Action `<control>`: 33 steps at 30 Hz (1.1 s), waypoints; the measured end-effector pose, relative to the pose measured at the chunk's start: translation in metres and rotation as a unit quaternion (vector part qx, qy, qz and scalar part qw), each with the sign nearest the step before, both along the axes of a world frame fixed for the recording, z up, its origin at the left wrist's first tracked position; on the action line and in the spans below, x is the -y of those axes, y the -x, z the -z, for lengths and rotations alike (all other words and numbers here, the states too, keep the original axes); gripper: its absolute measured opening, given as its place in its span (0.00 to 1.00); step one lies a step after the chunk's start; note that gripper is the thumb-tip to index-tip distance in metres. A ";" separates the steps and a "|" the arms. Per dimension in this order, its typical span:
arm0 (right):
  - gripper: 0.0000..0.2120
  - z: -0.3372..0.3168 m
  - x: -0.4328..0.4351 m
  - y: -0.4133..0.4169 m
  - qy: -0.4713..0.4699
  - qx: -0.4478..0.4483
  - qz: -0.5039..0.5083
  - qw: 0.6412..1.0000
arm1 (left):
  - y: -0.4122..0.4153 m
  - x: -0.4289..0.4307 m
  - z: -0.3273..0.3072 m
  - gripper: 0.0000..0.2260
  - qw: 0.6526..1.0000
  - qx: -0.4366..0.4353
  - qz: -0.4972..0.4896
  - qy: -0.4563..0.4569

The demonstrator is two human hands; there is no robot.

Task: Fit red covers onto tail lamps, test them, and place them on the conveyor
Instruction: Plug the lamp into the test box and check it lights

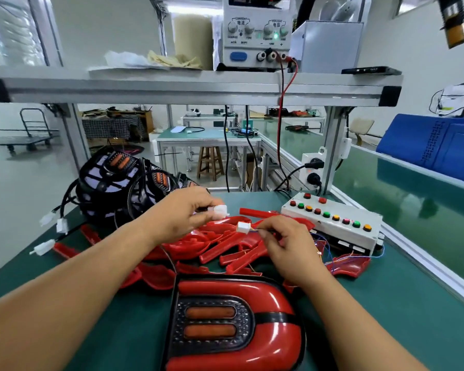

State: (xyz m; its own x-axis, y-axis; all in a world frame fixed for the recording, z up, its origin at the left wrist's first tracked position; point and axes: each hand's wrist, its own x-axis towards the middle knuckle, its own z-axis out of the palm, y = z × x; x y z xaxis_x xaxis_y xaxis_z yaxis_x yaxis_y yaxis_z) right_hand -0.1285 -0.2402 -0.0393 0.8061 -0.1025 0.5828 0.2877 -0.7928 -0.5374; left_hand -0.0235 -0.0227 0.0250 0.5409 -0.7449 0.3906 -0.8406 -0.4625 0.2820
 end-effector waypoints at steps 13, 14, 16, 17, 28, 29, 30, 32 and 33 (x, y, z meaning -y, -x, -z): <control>0.08 -0.006 -0.015 0.009 0.003 -0.005 -0.051 0.999 | 0.031 -0.010 0.051 0.12 0.983 -0.131 -0.096 0.089; 0.08 -0.006 -0.014 0.009 0.004 -0.009 -0.053 0.999 | 0.030 -0.006 0.051 0.12 0.983 -0.138 -0.089 0.077; 0.06 -0.005 -0.013 0.006 0.007 -0.019 -0.054 0.998 | 0.026 0.000 0.051 0.12 0.984 -0.154 -0.072 0.052; 0.05 -0.004 -0.012 0.005 0.009 -0.022 -0.056 0.998 | 0.025 0.002 0.051 0.12 0.984 -0.162 -0.062 0.046; 0.09 0.002 -0.012 -0.007 0.028 -0.032 -0.033 0.999 | 0.020 0.018 0.052 0.12 0.979 -0.184 -0.054 0.074; 0.08 0.003 -0.013 -0.007 0.029 -0.032 -0.030 0.999 | 0.020 0.019 0.051 0.12 0.979 -0.180 -0.054 0.076; 0.08 0.003 -0.014 -0.007 0.030 -0.031 -0.030 0.999 | 0.021 0.019 0.051 0.12 0.980 -0.178 -0.055 0.073; 0.08 0.002 -0.014 -0.007 0.028 -0.036 -0.034 0.998 | 0.022 0.020 0.051 0.11 0.981 -0.174 -0.059 0.058; 0.08 0.001 -0.014 -0.006 0.027 -0.040 -0.036 0.998 | 0.023 0.020 0.051 0.11 0.981 -0.175 -0.061 0.053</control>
